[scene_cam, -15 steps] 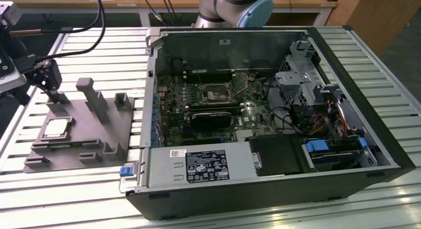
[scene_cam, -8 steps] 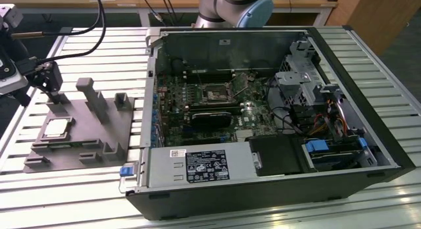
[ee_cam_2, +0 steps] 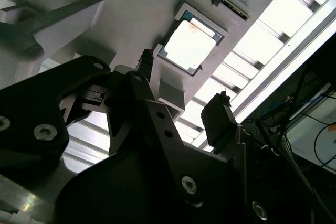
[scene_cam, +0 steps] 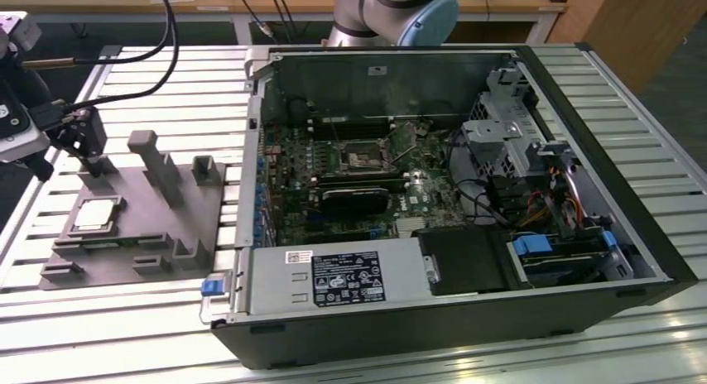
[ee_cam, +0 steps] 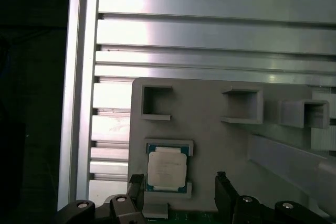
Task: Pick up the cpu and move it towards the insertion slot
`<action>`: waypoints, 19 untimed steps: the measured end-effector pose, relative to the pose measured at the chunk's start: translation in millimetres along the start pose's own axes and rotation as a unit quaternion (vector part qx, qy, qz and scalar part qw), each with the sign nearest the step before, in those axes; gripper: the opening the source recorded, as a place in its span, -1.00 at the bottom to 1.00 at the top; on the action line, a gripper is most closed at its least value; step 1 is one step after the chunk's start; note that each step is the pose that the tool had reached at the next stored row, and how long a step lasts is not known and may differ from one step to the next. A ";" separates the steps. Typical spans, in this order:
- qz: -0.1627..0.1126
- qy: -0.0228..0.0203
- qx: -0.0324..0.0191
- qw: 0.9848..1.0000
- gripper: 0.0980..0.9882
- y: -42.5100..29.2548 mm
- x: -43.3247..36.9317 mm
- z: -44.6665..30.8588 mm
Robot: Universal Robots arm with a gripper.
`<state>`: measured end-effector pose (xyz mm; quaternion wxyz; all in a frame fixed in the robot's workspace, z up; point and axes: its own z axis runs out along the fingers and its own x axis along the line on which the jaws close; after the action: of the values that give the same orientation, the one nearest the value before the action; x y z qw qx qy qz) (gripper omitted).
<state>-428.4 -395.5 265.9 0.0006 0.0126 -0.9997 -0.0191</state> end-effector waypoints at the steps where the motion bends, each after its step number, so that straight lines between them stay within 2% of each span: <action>1: 0.000 0.000 0.000 1.000 0.23 -0.1 0.1 0.6; 19: 0.000 0.000 0.000 1.000 0.23 -1.6 2.2 14.1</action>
<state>-430.6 -396.7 251.7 0.0007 0.0126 -0.9997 -0.0191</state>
